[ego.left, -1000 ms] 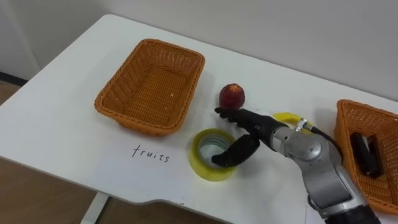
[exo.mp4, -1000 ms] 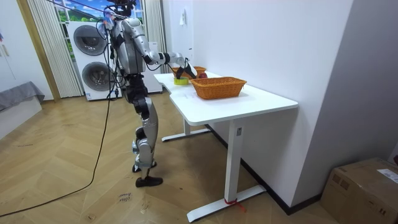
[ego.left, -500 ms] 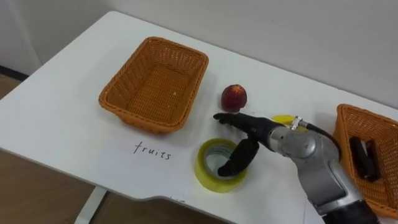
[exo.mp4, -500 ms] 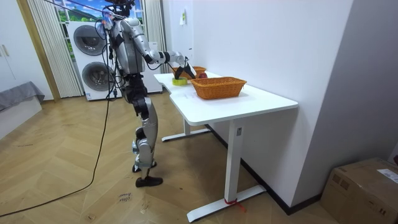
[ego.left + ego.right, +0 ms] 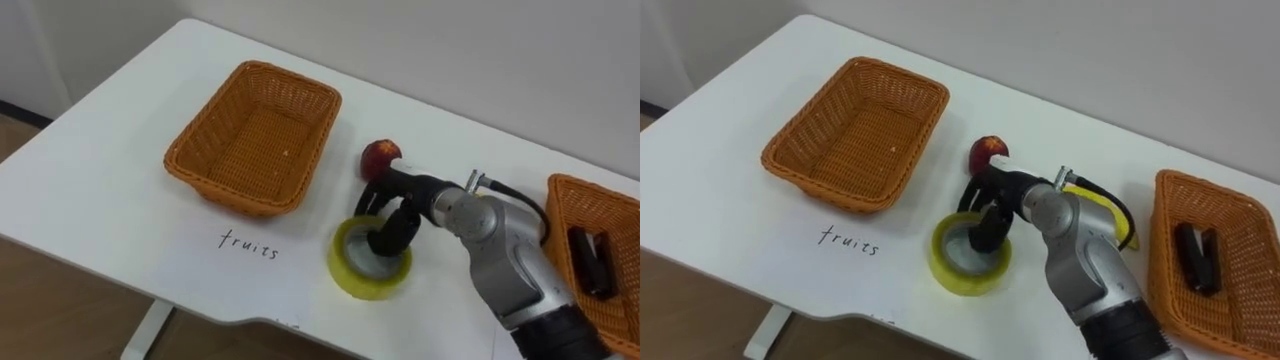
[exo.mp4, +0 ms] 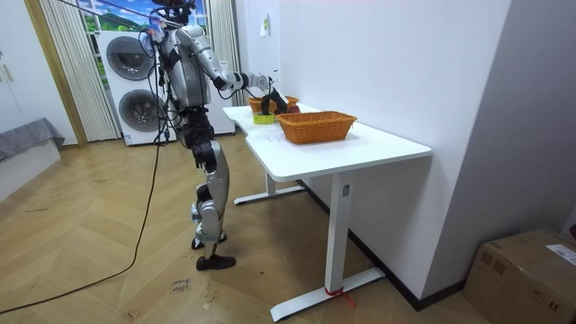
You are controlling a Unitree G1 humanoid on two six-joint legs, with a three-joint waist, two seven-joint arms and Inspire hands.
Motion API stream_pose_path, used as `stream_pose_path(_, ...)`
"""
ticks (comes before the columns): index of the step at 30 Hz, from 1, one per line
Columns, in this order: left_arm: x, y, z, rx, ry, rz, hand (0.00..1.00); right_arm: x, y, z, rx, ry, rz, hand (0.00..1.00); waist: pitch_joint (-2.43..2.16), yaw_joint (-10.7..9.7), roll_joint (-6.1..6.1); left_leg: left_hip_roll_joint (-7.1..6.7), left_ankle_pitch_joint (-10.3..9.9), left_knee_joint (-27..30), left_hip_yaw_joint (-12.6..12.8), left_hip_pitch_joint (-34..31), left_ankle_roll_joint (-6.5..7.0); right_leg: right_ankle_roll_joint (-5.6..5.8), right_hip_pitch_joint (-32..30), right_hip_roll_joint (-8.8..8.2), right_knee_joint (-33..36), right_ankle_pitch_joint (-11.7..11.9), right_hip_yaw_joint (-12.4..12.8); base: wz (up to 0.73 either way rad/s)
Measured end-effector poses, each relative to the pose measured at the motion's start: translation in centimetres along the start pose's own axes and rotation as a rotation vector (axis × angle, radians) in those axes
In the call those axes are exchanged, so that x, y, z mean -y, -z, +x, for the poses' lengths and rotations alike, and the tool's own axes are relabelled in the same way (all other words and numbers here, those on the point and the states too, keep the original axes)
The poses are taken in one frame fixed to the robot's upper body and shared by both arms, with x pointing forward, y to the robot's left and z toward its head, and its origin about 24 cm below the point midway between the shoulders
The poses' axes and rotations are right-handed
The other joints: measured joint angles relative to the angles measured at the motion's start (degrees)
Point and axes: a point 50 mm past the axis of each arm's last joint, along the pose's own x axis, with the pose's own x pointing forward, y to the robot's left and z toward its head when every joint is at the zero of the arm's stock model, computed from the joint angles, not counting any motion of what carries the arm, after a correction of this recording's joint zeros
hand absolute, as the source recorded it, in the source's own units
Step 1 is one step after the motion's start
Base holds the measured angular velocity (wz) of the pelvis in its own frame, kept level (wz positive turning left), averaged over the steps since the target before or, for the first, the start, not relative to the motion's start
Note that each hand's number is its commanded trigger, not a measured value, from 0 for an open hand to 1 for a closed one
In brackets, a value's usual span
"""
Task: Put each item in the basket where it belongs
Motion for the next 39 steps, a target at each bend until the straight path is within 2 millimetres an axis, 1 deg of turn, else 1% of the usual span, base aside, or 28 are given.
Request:
stream_pose_path(2, 0.2, -0.6, 0.0, 0.016, 0.003, 0.009, 0.00, 0.0, 0.2, 0.2, -0.020, 0.016, -0.012, 1.00, 0.00, 0.9, 0.00, 0.00, 0.0, 0.0, 0.2, 0.0, -0.01, 0.00, 0.0, 0.00, -0.1, 0.0, 0.0, -0.02)
stream_pose_path(11, 0.2, -0.8, 0.0, 0.021, 0.001, 0.008, 0.00, 0.0, 0.2, 0.3, -0.023, 0.010, -0.018, 1.00, 0.00, 1.0, 0.00, 0.00, 0.1, 0.1, 0.2, 0.1, -0.06, 0.00, -0.1, -0.01, 0.0, 0.0, 0.0, 0.00)
stream_pose_path(16, 0.1, -0.8, 0.1, 0.019, -0.018, 0.006, 0.00, 0.0, 0.3, 0.1, -0.014, 0.006, 0.000, 1.00, -0.04, 0.7, -0.05, -0.01, 0.1, 0.0, 0.3, 0.2, -0.05, 0.00, 0.0, 0.00, 0.0, 0.0, 0.1, 0.00)
stream_pose_path(18, 0.2, -0.7, 0.1, 0.014, -0.020, 0.001, 0.00, 0.1, 0.3, 0.1, -0.012, 0.006, 0.003, 1.00, -0.04, 0.7, -0.04, -0.01, 0.1, 0.1, 0.3, 0.2, -0.04, 0.00, 0.0, 0.01, 0.0, 0.0, 0.1, 0.00)
stream_pose_path(21, 0.1, -0.4, 0.1, 0.001, -0.042, -0.001, 0.00, 0.0, 0.5, -0.2, -0.001, 0.008, 0.017, 1.00, -0.06, 0.6, 0.01, -0.01, 0.0, 0.1, 0.3, 0.0, -0.04, 0.01, -0.1, 0.26, -0.1, 0.0, 1.5, 0.00)
stream_pose_path(24, 0.0, 0.2, 0.2, -0.022, -0.051, 0.001, 0.00, -0.4, 1.0, -1.0, 0.023, 0.013, 0.058, 1.00, -0.08, 0.6, 0.05, 0.03, 0.0, 0.0, 0.4, 0.0, -0.04, 0.02, 0.0, 0.31, -0.2, 0.1, 1.6, 0.00)
stream_pose_path(26, 0.0, 0.9, 0.2, -0.031, -0.054, 0.006, 0.00, -0.8, 1.4, -1.6, 0.055, 0.008, 0.089, 1.00, -0.10, 0.0, 0.11, 0.02, 0.0, 0.2, 0.5, 0.0, -0.04, 0.07, 0.0, 0.31, -0.6, 0.1, 1.5, 0.00)
stream_pose_path(28, 0.0, 1.6, 0.2, -0.041, -0.056, 0.009, 0.00, -1.0, 1.8, -2.4, 0.095, 0.009, 0.129, 1.00, 0.01, -1.4, 0.44, 0.05, 0.0, 0.3, 0.6, -0.1, -0.04, 0.09, -0.1, 0.34, -0.8, 0.3, 1.6, -0.02)
stream_pose_path(29, 0.0, 1.8, 0.1, -0.043, -0.057, 0.009, 0.00, -1.0, 1.9, -2.6, 0.103, 0.010, 0.138, 1.00, -0.02, -2.0, 0.57, 0.05, 0.0, 0.3, 0.7, -0.2, -0.04, 0.10, -0.1, 0.34, -0.8, 0.3, 1.7, 0.00)
stream_pose_path(31, -0.2, 2.7, 0.1, -0.049, -0.058, -0.030, 0.00, -0.6, 2.6, -3.8, 0.130, 0.046, 0.182, 1.00, -0.21, -4.1, 1.53, 0.04, 0.0, 0.0, 0.8, -0.2, -0.01, 0.11, -0.1, 0.33, -0.8, 0.3, 1.8, 0.00)
stream_pose_path(32, -0.4, 3.1, 0.0, -0.054, -0.062, -0.052, 0.00, 0.0, 3.0, -4.3, 0.133, 0.079, 0.189, 1.00, -0.25, -4.9, 1.89, 0.06, 0.0, -0.1, 0.9, -0.1, -0.01, 0.12, -0.1, 0.34, -0.7, 0.3, 2.0, -0.07)
stream_pose_path(33, -0.5, 3.3, 0.0, -0.055, -0.065, -0.063, 0.00, 0.3, 3.2, -4.6, 0.132, 0.098, 0.191, 1.00, -0.24, -5.6, 1.96, 0.08, 0.0, -0.2, 1.0, 0.0, -0.01, 0.12, -0.1, 0.38, -0.7, 0.3, 2.2, -0.09)
stream_pose_path(34, -0.7, 3.5, 0.0, -0.059, -0.074, -0.084, 0.00, 1.2, 3.6, -5.2, 0.127, 0.142, 0.194, 1.00, -0.25, -6.1, 2.10, 0.12, 0.0, -0.2, 1.3, 0.0, -0.03, 0.11, -0.2, 0.43, -0.7, 0.3, 2.6, -0.10)
stream_pose_path(35, -0.8, 3.9, 0.0, -0.060, -0.081, -0.097, 0.00, 2.1, 4.0, -5.8, 0.116, 0.195, 0.186, 1.00, -0.25, -7.0, 2.10, 0.14, 0.0, -0.2, 1.4, 0.0, -0.03, 0.11, -0.2, 0.50, -0.7, 0.3, 3.0, -0.08)
stream_pose_path(36, -0.8, 3.9, 0.0, -0.055, -0.080, -0.099, 0.00, 2.6, 4.3, -6.2, 0.109, 0.220, 0.179, 1.00, -0.20, -7.3, 2.25, 0.13, 0.0, -0.1, 1.4, 0.0, -0.03, 0.11, -0.2, 0.50, -0.7, 0.3, 3.1, -0.08)
stream_pose_path(38, -0.7, 3.9, -0.1, -0.047, -0.081, -0.105, 0.00, 4.0, 5.3, -7.3, 0.087, 0.302, 0.180, 1.00, -0.27, -7.8, 2.16, 0.20, 0.0, -0.1, 2.2, 0.3, -0.03, 0.05, -0.3, 0.55, -0.7, 0.3, 3.8, -0.14)
stream_pose_path(39, -0.7, 3.9, -0.1, -0.047, -0.084, -0.103, 0.00, 4.2, 5.5, -7.5, 0.083, 0.322, 0.184, 1.00, -0.36, -8.3, 2.00, 0.22, 0.0, -0.2, 2.3, 0.4, -0.03, 0.04, -0.3, 0.56, -0.7, 0.3, 3.9, -0.10)
